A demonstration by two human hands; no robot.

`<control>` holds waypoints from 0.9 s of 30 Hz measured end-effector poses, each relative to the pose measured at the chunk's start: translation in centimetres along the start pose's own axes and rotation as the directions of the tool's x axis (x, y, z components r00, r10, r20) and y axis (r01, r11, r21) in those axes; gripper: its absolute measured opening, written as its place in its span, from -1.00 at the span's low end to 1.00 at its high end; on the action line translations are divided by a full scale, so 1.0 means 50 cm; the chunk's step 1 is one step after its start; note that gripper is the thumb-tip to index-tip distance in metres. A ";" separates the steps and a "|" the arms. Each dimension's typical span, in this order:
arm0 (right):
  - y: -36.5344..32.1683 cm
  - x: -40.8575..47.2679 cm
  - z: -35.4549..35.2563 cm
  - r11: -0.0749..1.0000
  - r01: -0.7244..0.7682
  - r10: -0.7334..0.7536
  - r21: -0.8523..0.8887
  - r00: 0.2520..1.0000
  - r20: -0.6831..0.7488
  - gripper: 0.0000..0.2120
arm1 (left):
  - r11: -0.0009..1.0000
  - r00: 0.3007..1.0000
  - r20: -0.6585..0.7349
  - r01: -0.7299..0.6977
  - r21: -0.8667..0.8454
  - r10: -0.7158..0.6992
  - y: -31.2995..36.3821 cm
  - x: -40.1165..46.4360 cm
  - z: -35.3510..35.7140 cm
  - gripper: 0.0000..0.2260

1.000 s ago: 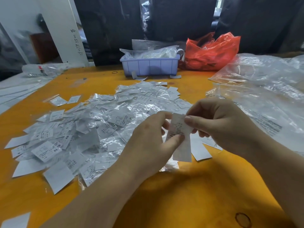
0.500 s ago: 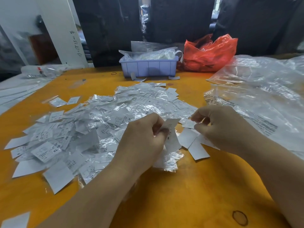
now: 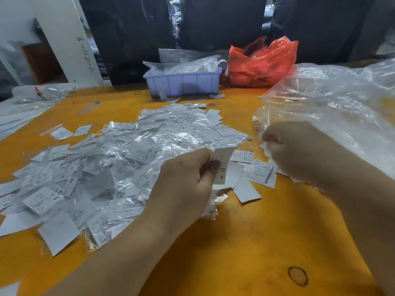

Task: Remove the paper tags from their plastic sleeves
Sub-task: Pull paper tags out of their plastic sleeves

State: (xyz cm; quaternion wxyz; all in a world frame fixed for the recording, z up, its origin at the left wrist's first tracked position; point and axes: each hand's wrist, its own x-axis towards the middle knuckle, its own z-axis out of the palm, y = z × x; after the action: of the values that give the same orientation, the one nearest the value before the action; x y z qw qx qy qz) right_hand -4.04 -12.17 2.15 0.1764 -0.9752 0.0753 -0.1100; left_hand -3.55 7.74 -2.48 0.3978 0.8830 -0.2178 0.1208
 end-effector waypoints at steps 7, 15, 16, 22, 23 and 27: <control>-0.016 0.001 0.003 0.991 0.117 -0.113 0.070 0.992 -0.057 -0.64 | 1.000 1.000 0.023 0.000 0.027 0.000 0.001 -0.002 0.000 -0.80; 0.004 0.002 0.028 0.974 -0.007 0.035 -0.226 0.992 0.120 -0.80 | 0.999 1.000 0.023 -0.021 0.030 0.020 0.002 -0.002 -0.002 -0.79; 0.002 0.003 0.034 0.969 0.002 0.030 -0.248 0.992 0.124 -0.81 | 1.000 1.000 0.015 -0.023 0.020 0.023 0.002 -0.003 -0.002 -0.80; -0.006 0.002 0.048 0.942 0.008 0.057 -0.336 0.982 0.181 -0.79 | 1.000 1.000 -0.002 -0.021 0.001 0.021 0.001 -0.004 -0.004 -0.78; -0.006 0.001 0.049 0.943 0.007 0.054 -0.333 0.983 0.174 -0.77 | 1.000 1.000 -0.001 -0.018 -0.004 0.018 0.002 -0.004 -0.005 -0.78; -0.010 -0.002 0.046 0.950 0.035 -0.003 -0.311 0.995 0.104 -0.74 | 1.000 1.000 0.005 -0.016 -0.012 0.016 0.003 -0.006 -0.008 -0.82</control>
State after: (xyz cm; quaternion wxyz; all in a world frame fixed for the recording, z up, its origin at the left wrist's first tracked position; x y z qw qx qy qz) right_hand -3.54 -10.96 0.20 0.0226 -0.9959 0.0733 -0.0484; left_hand -3.91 8.01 -2.24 0.4015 0.8792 -0.2263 0.1206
